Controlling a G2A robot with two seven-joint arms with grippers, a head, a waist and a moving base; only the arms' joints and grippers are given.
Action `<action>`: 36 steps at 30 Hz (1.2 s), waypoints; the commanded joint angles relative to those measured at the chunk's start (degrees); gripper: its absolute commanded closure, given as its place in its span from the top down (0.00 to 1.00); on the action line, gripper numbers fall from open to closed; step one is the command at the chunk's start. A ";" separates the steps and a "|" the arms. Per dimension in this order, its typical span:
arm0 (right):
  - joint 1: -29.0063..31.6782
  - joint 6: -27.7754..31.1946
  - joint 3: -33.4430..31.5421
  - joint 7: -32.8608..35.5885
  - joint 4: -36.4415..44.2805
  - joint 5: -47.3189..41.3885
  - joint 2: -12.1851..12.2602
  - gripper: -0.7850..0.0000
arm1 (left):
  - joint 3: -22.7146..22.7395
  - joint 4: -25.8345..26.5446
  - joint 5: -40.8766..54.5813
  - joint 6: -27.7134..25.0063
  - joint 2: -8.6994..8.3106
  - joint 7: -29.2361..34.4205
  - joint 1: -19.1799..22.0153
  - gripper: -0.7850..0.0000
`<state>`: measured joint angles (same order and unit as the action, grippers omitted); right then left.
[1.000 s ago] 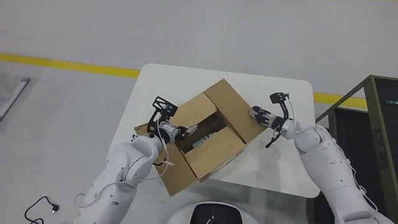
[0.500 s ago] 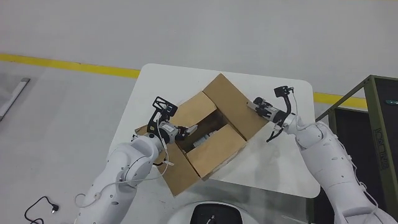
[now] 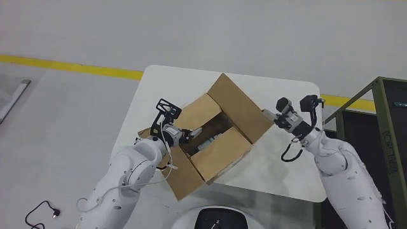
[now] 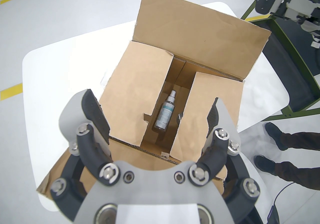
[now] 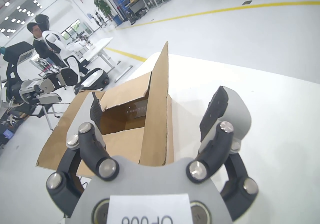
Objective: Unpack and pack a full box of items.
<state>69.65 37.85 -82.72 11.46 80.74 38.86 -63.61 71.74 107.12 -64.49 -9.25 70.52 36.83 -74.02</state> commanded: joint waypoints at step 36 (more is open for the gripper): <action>-6.19 -15.13 16.54 -4.70 -10.96 18.89 -3.87 0.00 | 0.00 0.00 0.00 0.00 0.00 0.00 0.00 1.00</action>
<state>63.58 22.58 -66.30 6.77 70.14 57.97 -67.42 71.74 107.12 -64.49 -9.25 70.52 36.83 -74.02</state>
